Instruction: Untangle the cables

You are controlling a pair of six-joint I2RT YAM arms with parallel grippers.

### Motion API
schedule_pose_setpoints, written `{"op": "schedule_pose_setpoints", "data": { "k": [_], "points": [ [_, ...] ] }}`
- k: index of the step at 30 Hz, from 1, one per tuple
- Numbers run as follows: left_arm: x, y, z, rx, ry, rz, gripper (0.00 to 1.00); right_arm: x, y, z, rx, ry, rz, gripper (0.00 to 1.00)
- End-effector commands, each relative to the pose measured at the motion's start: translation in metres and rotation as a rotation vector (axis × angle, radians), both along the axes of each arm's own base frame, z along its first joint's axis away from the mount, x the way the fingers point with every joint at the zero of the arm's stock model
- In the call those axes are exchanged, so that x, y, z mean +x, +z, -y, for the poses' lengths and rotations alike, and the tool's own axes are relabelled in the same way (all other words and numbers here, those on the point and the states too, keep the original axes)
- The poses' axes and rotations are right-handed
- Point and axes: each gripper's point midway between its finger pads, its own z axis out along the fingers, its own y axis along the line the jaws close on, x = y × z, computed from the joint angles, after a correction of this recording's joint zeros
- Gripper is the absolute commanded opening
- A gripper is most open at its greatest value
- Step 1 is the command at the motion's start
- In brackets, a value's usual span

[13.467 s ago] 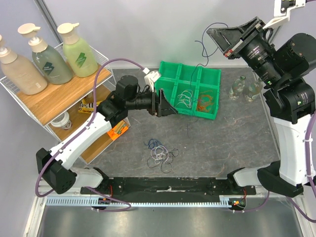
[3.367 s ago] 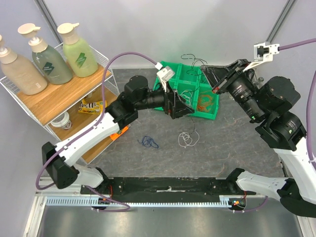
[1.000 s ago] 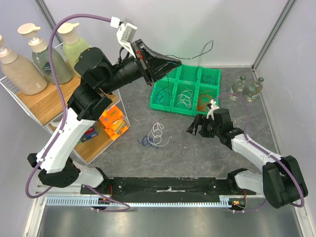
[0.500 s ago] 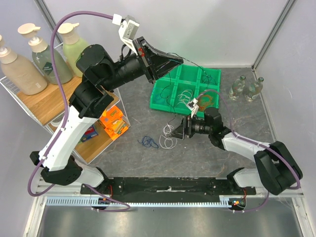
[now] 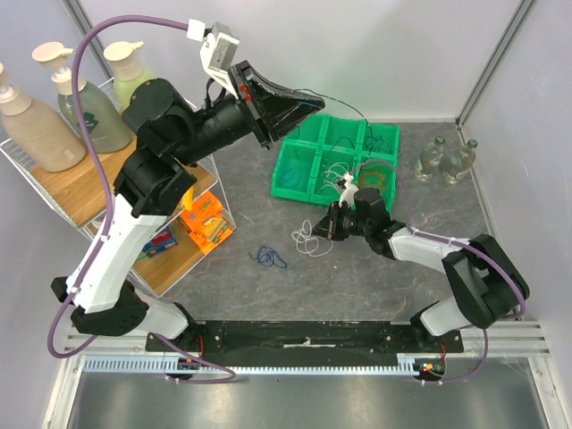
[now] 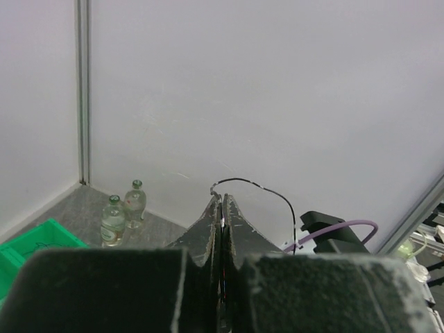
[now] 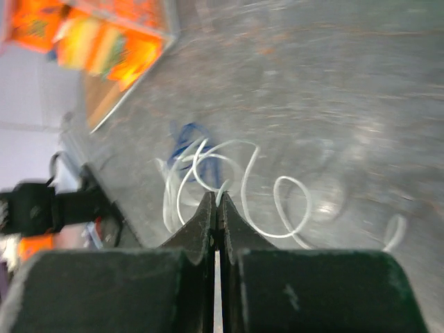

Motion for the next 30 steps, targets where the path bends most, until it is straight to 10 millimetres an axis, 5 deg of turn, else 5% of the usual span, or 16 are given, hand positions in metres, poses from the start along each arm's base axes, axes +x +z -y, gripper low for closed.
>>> {"op": "schedule_pose_setpoints", "data": {
  "k": [1, 3, 5, 9, 14, 15, 18, 20, 22, 30],
  "points": [
    [-0.001, 0.025, -0.027, -0.019, 0.118, 0.128, 0.02, 0.033, -0.017, 0.062, -0.353, -0.296, 0.017, 0.0],
    [0.002, 0.032, -0.033, -0.019, 0.155, 0.153, 0.02, 0.033, -0.027, 0.116, -0.573, -0.444, -0.02, 0.0],
    [0.0, 0.036, -0.034, -0.014, 0.153, 0.165, 0.02, 0.032, -0.027, 0.147, -0.645, -0.485, -0.046, 0.0],
    [0.005, 0.026, -0.028, -0.016, 0.141, 0.12, 0.02, 0.014, -0.011, 0.159, -0.68, -0.417, -0.048, 0.0],
    [0.03, -0.011, -0.008, 0.044, 0.154, 0.019, 0.02, -0.016, -0.007, 0.185, -0.741, -0.483, -0.078, 0.0],
    [0.033, -0.019, -0.006, 0.065, 0.151, -0.009, 0.02, -0.019, -0.006, 0.189, -0.758, -0.486, -0.082, 0.04],
    [0.049, -0.048, 0.002, 0.122, 0.154, -0.119, 0.02, -0.025, 0.011, 0.195, -0.795, -0.453, -0.076, 0.44],
    [0.059, -0.073, 0.009, 0.161, 0.14, -0.191, 0.02, -0.022, 0.038, 0.196, -0.803, -0.448, -0.033, 0.7],
    [0.066, -0.099, 0.016, 0.206, 0.119, -0.245, 0.02, -0.017, 0.065, 0.198, -0.797, -0.45, 0.03, 0.84],
    [0.082, -0.197, 0.011, 0.431, 0.108, -0.492, 0.02, 0.021, 0.204, 0.173, -0.598, -0.494, 0.292, 0.91]
  ]
}}
